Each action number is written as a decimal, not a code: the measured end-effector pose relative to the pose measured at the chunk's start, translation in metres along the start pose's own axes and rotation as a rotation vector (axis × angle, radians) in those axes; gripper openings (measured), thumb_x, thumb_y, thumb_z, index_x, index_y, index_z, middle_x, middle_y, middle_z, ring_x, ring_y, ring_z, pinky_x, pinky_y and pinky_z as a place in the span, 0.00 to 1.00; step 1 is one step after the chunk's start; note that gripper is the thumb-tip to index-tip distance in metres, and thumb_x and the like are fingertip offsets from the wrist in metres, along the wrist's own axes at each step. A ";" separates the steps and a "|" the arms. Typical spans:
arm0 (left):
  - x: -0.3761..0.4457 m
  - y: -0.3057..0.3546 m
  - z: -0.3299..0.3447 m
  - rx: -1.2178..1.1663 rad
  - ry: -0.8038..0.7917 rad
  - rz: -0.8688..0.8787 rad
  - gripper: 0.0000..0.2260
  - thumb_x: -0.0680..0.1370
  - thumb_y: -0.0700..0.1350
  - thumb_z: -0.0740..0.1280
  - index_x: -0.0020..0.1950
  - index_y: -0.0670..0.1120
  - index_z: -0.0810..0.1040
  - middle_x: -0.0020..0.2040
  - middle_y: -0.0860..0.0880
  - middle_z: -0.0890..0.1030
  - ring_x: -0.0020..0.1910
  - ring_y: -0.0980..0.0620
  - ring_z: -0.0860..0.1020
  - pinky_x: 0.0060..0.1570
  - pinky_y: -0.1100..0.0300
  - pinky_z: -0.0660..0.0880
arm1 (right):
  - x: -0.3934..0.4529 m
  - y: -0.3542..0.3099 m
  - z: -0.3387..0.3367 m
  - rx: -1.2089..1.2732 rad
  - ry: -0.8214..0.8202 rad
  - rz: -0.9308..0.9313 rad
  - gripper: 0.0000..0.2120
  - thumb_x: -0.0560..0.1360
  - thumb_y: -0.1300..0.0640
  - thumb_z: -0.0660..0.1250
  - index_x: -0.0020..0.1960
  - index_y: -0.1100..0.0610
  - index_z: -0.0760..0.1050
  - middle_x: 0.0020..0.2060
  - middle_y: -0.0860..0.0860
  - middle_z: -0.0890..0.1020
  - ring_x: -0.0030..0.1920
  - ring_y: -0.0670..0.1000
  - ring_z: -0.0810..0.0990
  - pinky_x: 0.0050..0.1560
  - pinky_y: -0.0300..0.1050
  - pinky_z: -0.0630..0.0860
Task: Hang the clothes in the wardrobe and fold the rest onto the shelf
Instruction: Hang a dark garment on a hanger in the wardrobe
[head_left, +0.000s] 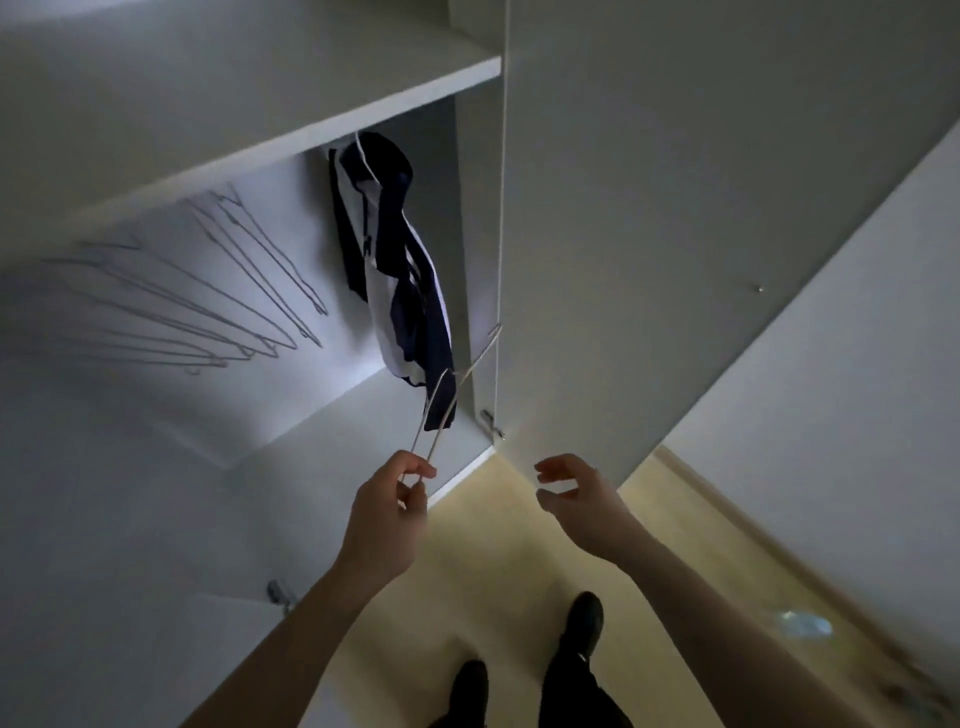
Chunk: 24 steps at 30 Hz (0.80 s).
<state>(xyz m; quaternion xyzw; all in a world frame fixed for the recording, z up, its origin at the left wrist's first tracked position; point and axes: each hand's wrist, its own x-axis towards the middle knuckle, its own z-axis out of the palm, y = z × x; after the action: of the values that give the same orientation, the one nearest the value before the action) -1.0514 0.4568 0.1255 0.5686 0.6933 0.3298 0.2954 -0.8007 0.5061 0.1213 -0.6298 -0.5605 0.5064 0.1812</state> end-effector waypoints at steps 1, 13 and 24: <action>-0.010 -0.001 0.002 0.012 -0.042 0.011 0.13 0.81 0.35 0.64 0.50 0.55 0.77 0.51 0.60 0.82 0.41 0.55 0.79 0.41 0.62 0.76 | -0.018 0.012 -0.001 -0.006 -0.001 0.021 0.12 0.80 0.55 0.69 0.62 0.47 0.75 0.56 0.42 0.80 0.47 0.43 0.82 0.38 0.31 0.75; -0.124 0.088 0.107 0.228 -0.723 0.299 0.12 0.84 0.41 0.59 0.49 0.56 0.77 0.43 0.54 0.83 0.29 0.55 0.71 0.35 0.54 0.74 | -0.240 0.177 -0.054 0.225 0.245 0.267 0.07 0.77 0.51 0.69 0.54 0.43 0.80 0.47 0.45 0.86 0.45 0.51 0.85 0.48 0.52 0.82; -0.354 0.262 0.337 0.168 -1.140 0.672 0.12 0.81 0.40 0.60 0.47 0.56 0.75 0.39 0.51 0.83 0.28 0.54 0.71 0.35 0.55 0.73 | -0.499 0.363 -0.156 0.616 0.715 0.453 0.11 0.83 0.46 0.63 0.60 0.49 0.80 0.51 0.47 0.85 0.46 0.50 0.86 0.50 0.49 0.83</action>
<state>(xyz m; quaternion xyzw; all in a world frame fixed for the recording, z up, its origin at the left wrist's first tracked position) -0.5681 0.1851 0.1400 0.8602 0.2368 -0.0035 0.4515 -0.4089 0.0037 0.1152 -0.7862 -0.1387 0.4276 0.4239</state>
